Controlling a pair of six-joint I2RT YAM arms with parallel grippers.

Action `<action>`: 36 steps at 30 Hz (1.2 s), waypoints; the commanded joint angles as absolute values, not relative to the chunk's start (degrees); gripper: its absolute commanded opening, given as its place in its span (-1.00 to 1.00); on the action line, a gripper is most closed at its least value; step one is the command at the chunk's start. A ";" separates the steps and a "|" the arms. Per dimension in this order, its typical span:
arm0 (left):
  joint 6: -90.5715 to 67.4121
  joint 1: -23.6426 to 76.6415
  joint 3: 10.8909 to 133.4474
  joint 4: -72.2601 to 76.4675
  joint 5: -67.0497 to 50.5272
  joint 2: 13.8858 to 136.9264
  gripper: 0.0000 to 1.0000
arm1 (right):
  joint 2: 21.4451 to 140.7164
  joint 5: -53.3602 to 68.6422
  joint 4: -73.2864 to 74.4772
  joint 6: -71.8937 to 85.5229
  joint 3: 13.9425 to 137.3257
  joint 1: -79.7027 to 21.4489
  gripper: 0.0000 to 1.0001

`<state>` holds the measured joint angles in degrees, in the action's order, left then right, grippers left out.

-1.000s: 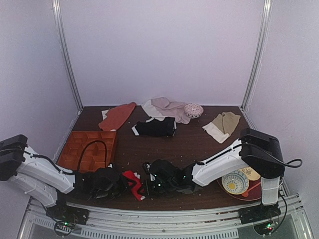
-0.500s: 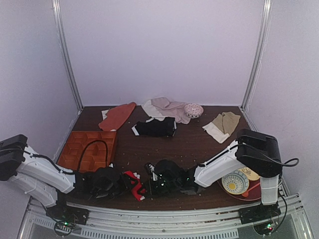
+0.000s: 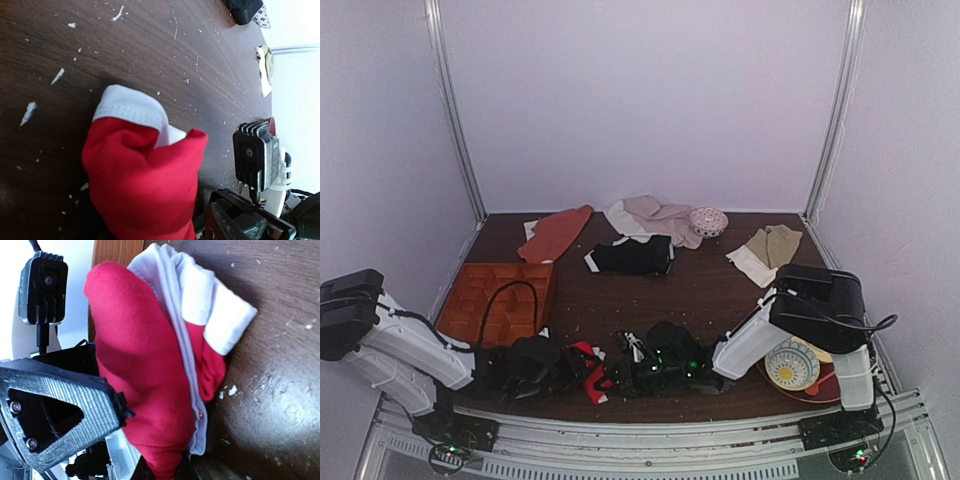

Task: Roll the underwear
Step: Pick up the underwear from the center of the board.

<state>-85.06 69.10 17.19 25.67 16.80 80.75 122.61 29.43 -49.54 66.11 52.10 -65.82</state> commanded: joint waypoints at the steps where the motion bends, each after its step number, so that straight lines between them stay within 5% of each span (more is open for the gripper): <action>1: -84.29 69.01 17.83 29.06 13.22 84.37 0.06 | 128.89 37.08 -41.09 67.79 49.72 -67.46 -1.00; 12: -84.88 68.47 18.58 25.35 13.09 83.78 -1.00 | 128.63 36.65 -41.47 67.68 48.00 -66.84 -1.00; 17: -84.64 68.23 18.81 24.96 12.83 83.31 -1.00 | 128.42 36.56 -40.84 67.05 47.66 -66.76 -1.00; 26: -80.40 67.95 20.74 17.02 14.24 77.06 -1.00 | 122.48 33.50 -35.46 61.75 44.22 -66.01 -0.38; 36: -77.94 67.18 23.86 10.79 14.89 71.42 -1.00 | 108.35 25.12 -24.15 55.41 38.82 -63.86 -0.22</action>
